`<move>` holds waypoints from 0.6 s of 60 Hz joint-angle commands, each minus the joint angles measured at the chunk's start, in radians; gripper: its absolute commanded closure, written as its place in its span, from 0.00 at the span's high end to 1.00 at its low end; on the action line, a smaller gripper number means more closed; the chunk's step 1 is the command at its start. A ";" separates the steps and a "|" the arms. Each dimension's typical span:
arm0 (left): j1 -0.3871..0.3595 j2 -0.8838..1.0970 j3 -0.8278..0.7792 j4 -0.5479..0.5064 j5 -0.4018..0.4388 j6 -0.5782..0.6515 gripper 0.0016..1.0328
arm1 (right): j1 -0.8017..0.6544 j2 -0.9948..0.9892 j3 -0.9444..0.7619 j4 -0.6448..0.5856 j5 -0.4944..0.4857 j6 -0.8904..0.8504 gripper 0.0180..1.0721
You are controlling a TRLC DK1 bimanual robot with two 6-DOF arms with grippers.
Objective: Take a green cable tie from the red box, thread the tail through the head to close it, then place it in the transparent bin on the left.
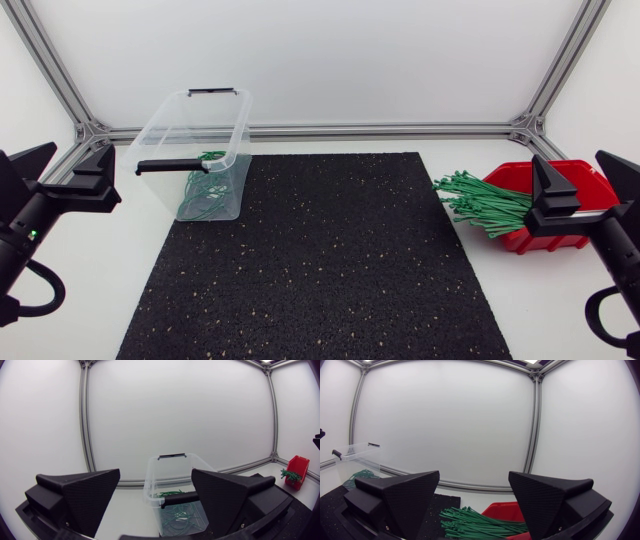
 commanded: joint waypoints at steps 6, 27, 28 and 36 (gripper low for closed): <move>0.006 -0.082 -0.077 0.008 0.005 -0.035 0.96 | -0.024 -0.089 -0.080 -0.050 -0.034 0.052 0.96; 0.003 -0.265 -0.165 -0.107 0.010 -0.053 0.96 | -0.066 -0.278 -0.217 -0.168 -0.109 0.127 0.96; 0.003 -0.273 -0.168 -0.113 0.010 -0.054 0.96 | -0.067 -0.285 -0.222 -0.173 -0.112 0.130 0.96; 0.002 -0.342 -0.201 -0.169 0.013 -0.058 0.96 | -0.073 -0.312 -0.242 -0.189 -0.123 0.141 0.96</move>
